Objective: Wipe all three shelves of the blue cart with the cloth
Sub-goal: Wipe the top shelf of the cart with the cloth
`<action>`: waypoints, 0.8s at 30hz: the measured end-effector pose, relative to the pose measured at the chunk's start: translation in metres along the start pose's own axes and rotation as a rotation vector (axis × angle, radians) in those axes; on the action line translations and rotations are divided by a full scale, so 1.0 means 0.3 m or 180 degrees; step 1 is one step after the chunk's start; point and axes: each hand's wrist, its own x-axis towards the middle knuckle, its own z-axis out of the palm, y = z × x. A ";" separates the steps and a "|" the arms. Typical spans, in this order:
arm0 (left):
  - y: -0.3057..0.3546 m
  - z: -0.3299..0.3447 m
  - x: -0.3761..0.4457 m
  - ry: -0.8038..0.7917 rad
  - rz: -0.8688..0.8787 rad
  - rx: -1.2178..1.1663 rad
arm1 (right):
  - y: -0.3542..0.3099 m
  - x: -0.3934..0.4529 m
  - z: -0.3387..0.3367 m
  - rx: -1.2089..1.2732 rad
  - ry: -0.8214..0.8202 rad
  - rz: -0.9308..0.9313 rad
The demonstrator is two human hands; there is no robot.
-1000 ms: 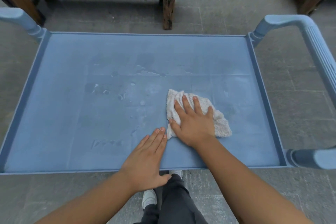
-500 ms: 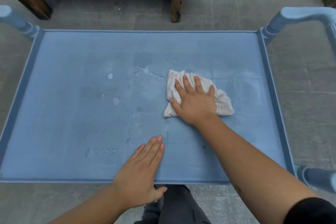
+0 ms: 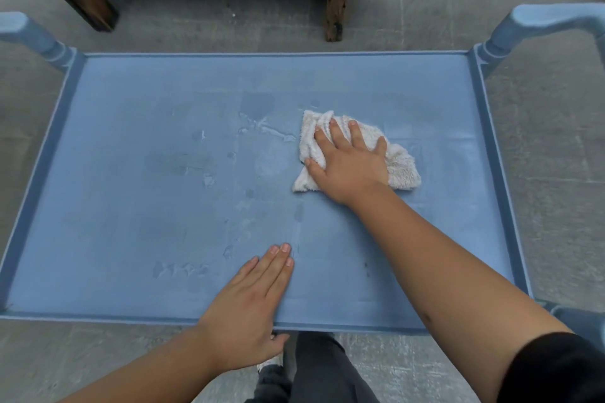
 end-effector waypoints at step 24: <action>-0.002 0.009 -0.007 -0.0040 0.0068 -0.0093 | 0.127 0.349 -0.148 -0.0053 -0.0139 -0.0052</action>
